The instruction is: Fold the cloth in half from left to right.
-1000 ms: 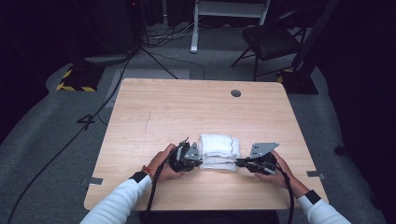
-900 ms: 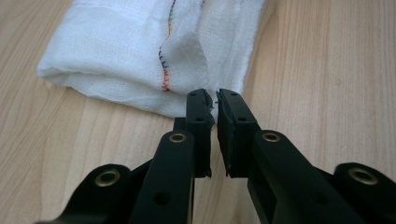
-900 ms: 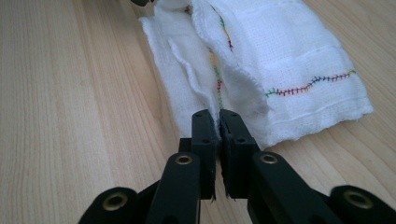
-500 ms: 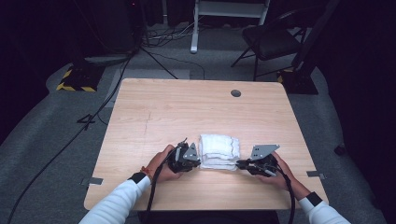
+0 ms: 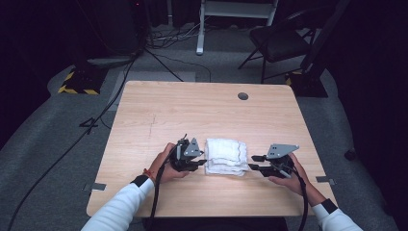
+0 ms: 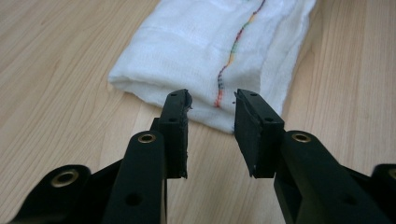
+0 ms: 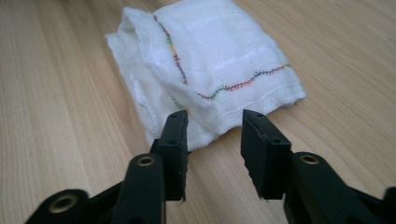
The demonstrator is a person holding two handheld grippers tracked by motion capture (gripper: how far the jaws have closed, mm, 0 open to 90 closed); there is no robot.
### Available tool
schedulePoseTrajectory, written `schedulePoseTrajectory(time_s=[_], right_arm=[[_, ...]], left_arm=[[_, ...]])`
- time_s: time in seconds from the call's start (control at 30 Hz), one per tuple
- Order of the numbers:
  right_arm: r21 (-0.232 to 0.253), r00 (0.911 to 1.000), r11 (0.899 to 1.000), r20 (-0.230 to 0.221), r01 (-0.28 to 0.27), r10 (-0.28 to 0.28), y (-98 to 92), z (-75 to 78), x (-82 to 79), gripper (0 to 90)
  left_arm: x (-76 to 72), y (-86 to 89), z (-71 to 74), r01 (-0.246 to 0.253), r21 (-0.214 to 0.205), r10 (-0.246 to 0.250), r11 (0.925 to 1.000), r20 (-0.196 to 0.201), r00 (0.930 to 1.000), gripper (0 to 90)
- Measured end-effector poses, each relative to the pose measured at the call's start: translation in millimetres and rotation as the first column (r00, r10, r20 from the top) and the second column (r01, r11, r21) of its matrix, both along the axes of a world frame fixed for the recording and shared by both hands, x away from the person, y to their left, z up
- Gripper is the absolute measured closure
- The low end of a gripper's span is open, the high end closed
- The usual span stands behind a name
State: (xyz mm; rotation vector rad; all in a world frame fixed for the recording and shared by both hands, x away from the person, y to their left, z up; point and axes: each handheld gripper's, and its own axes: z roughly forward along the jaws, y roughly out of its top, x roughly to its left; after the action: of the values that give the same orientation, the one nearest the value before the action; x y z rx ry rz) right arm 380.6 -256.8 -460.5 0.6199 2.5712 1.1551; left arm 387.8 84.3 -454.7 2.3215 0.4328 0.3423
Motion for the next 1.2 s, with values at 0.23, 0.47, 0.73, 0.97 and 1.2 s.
schedulePoseTrajectory(time_s=[0.23, 0.47, 0.73, 0.97, 1.2], right_arm=[[0.006, 0.9985, 0.999, 0.019, 0.051, -0.051, 8.0, 3.2, 9.9, 49.9], [-0.018, 0.9987, 0.999, 0.007, 0.05, -0.049, 22.5, -4.1, 18.2, 45.0], [-0.069, 0.9993, 0.998, -0.035, 0.01, -0.012, 26.6, -16.3, 17.4, 43.6], [-0.099, 0.999, 0.995, -0.044, -0.009, 0.005, 28.4, -21.5, 15.6, 42.5], [-0.093, 0.9996, 0.996, -0.029, 0.003, -0.006, 26.1, -17.4, 14.9, 39.7]], left_arm=[[8.3, -18.1, -0.1, -0.047, -0.008, 0.047, 0.9989, -0.011, 0.9988, 38.2], [11.0, -30.8, -7.0, -0.015, 0.035, 0.016, 0.9993, -0.025, 0.9996, 34.5], [7.2, -35.0, -19.7, 0.01, 0.114, -0.006, 0.9934, -0.038, 0.9993, 33.3], [5.8, -33.5, -26.9, 0.011, 0.139, -0.006, 0.9902, -0.035, 0.9994, 31.2], [5.5, -21.2, -20.9, -0.028, 0.123, 0.032, 0.992, -0.026, 0.9991, 23.3]])
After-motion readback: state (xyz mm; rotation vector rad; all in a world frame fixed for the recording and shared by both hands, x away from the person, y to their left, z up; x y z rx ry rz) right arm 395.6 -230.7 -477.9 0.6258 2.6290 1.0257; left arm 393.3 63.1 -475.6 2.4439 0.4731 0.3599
